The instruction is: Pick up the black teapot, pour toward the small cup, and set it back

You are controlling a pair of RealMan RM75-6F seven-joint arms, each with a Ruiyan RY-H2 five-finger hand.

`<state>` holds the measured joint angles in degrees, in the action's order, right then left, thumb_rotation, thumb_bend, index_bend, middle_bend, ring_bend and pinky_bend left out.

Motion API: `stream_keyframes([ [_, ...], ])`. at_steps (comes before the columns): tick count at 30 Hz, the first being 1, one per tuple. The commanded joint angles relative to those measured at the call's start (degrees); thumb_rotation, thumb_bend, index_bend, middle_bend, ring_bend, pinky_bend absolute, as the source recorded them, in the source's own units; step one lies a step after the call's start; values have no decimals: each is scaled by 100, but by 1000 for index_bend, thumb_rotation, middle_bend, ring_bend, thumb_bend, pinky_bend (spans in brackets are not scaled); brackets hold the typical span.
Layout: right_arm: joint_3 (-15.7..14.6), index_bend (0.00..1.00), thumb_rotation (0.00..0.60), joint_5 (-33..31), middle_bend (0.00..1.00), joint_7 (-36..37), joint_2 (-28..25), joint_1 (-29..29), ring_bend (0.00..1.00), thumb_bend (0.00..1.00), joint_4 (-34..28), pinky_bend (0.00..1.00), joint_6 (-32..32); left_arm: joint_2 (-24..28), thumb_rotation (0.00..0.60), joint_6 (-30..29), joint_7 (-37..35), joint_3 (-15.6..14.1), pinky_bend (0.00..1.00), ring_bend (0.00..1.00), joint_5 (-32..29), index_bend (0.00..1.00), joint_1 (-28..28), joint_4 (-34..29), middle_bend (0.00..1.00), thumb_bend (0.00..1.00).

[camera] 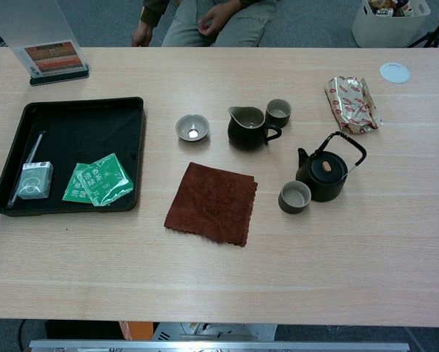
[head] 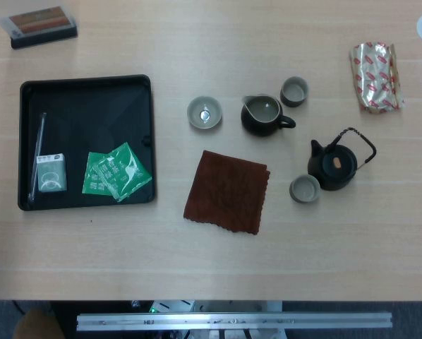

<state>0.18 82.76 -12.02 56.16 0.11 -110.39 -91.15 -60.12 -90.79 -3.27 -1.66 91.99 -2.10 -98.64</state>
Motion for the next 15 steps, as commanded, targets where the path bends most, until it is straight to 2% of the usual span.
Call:
stream_keyframes([
  [1, 17, 404, 565, -7, 356, -48, -5, 29, 246, 4, -30, 67, 86, -2, 600, 15, -10, 1, 0, 0, -19, 21, 4, 15, 0, 218],
  [9, 134, 404, 589, -89, 356, -263, -158, 268, 246, 5, -239, 67, 505, 17, 600, -43, -38, -7, 0, 0, -10, 21, -24, 15, 0, 217],
  [15, 364, 404, 600, -388, 356, -667, -335, 756, 239, 4, -504, 67, 1180, 42, 600, -120, -27, -27, 0, 0, 41, 21, -60, -32, 0, 218],
])
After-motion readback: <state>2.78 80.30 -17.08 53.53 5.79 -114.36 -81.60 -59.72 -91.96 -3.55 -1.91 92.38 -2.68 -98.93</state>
